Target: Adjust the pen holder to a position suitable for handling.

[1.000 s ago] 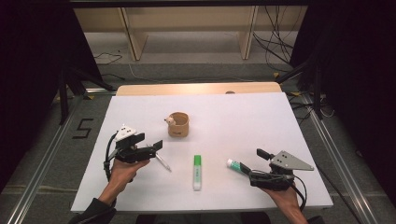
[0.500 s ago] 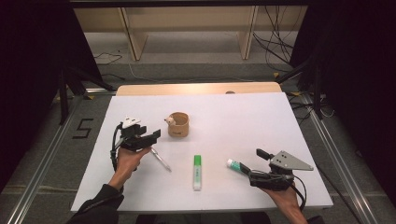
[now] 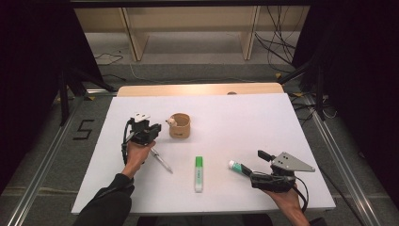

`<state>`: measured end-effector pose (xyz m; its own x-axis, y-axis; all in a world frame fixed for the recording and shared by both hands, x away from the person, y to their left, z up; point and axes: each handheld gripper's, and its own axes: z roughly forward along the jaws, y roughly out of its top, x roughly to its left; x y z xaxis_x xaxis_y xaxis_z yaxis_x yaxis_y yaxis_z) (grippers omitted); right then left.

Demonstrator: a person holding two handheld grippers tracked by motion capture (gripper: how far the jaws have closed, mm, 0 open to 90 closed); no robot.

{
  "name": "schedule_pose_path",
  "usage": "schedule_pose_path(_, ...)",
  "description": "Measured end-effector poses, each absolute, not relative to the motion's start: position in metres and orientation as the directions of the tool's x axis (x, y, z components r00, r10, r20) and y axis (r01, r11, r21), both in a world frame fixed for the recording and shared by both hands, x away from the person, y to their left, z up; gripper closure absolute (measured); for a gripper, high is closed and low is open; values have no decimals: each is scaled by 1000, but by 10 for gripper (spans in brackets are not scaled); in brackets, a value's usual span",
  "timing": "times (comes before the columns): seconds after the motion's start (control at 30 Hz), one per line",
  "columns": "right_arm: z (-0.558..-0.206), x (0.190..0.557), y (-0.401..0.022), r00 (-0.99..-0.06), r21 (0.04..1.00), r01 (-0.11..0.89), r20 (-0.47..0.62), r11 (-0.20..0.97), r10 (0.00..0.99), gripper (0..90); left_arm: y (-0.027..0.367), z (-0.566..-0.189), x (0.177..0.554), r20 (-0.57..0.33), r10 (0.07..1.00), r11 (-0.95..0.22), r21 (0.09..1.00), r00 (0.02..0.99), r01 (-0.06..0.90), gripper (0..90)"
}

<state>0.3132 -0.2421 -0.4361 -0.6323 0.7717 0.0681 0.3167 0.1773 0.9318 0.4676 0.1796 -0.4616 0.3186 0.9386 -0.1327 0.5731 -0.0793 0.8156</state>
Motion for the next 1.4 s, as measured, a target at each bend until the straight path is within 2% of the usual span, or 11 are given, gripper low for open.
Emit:
schedule_pose_path(0.07, -436, 313, -242, -635, 932, 318, 72, 175, 769, 194, 177, -463, 473, -135, 940, -79, 809, 314, 583, 889)
schedule_pose_path(0.5, -437, 314, -241, -643, 930, 320, 75, 178, 762, 173, 161, -475, 492, -152, 934, -91, 774, 323, 627, 891)
schedule_pose_path(1.17, -439, 315, -238, -648, 925, 327, 69, 194, 759, 173, 150, -477, 496, -153, 935, -98, 754, 319, 649, 894)
schedule_pose_path(1.4, -438, 315, -238, -647, 925, 325, 68, 195, 759, 173, 127, -477, 497, -148, 924, -124, 754, 351, 645, 894)
